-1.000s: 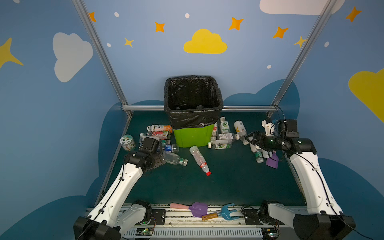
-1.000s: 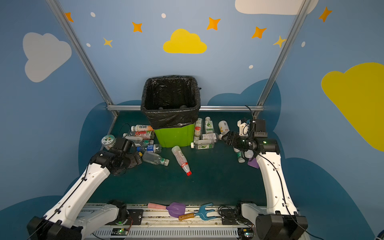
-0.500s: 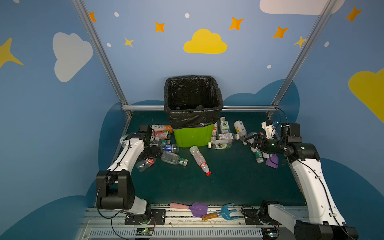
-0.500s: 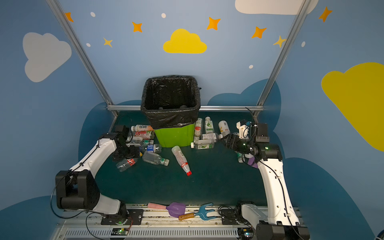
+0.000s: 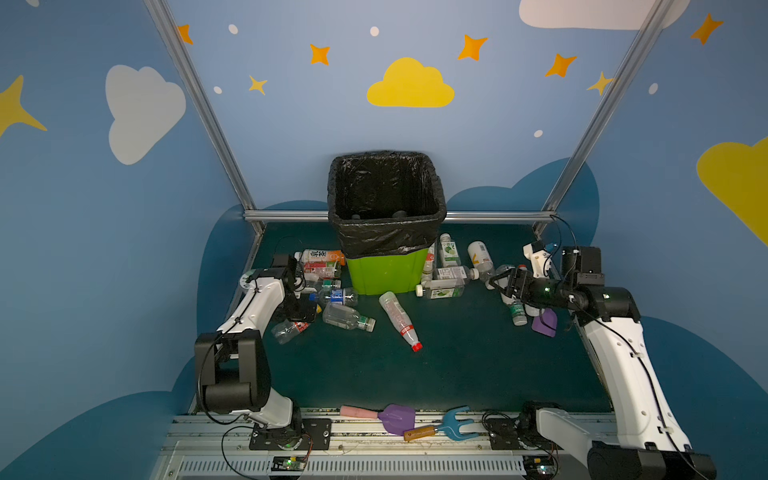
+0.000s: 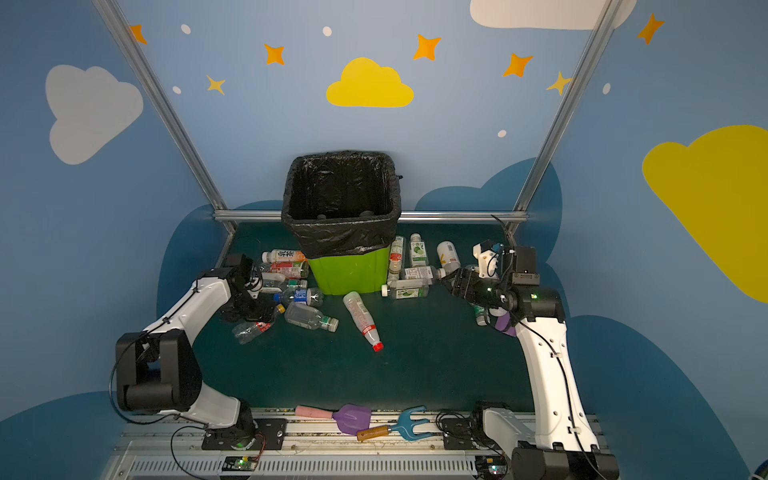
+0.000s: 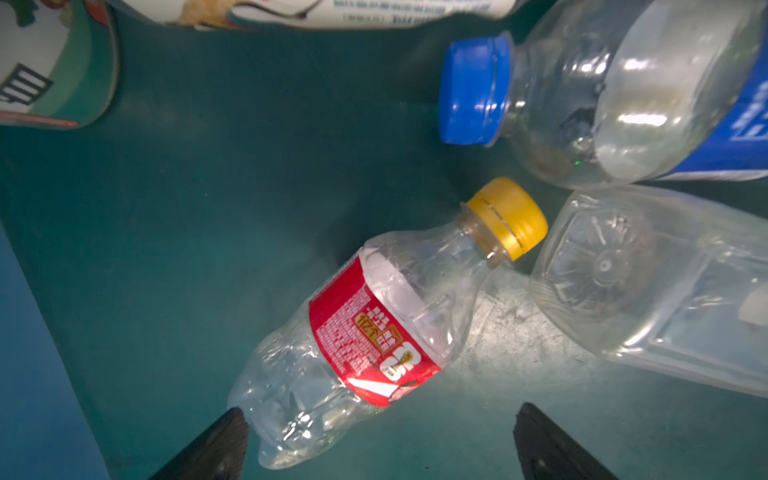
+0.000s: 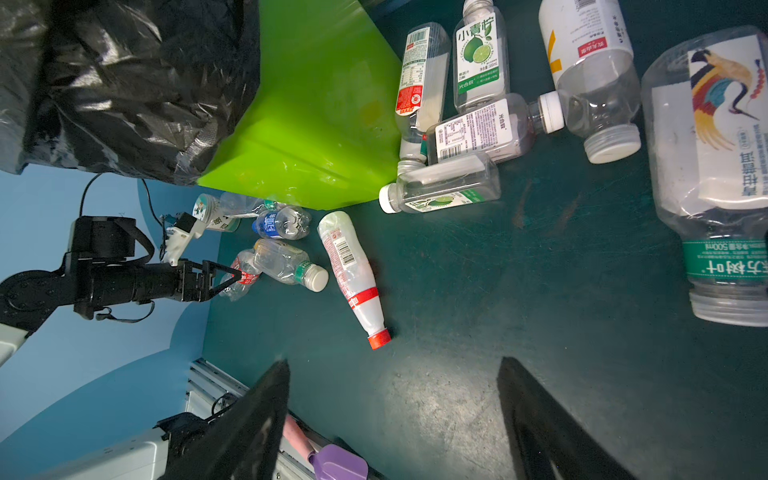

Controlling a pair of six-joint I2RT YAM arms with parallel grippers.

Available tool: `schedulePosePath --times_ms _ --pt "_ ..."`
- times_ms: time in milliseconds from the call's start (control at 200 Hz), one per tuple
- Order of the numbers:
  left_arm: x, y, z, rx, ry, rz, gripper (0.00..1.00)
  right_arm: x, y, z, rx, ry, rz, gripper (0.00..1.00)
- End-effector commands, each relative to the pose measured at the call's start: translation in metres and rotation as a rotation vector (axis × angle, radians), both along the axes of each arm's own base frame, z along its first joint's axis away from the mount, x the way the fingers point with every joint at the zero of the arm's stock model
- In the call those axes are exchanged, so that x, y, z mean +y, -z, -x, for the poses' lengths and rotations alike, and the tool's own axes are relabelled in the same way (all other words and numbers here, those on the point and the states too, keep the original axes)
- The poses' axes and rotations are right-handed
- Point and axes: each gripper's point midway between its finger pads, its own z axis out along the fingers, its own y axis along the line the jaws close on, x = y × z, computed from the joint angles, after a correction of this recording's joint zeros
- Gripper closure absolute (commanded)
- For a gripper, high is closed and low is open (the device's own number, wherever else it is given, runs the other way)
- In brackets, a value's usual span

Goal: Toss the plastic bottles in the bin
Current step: 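Lower the right arm back while the left gripper descends onto a yellow-capped bottle, then close the left gripper on the yellow-capped bottle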

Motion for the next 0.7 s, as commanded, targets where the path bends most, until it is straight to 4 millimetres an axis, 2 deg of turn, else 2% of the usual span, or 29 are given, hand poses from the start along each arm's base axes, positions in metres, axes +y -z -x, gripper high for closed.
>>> schedulePosePath --times_ms 0,305,526,696 --pt "0.003 0.007 -0.007 0.002 0.025 -0.007 0.00 0.002 -0.010 0.003 -0.010 -0.002 -0.020 0.22" --pt "0.002 0.030 -0.015 0.083 0.029 0.010 0.00 -0.002 -0.011 0.010 -0.010 0.015 -0.001 0.22" --pt "-0.004 0.036 -0.013 0.099 0.015 0.048 0.00 -0.006 -0.009 0.014 -0.013 0.027 0.015 0.22" --pt "-0.012 0.042 -0.008 0.123 -0.006 0.094 0.06 -0.005 -0.009 0.013 -0.013 0.028 0.007 0.22"
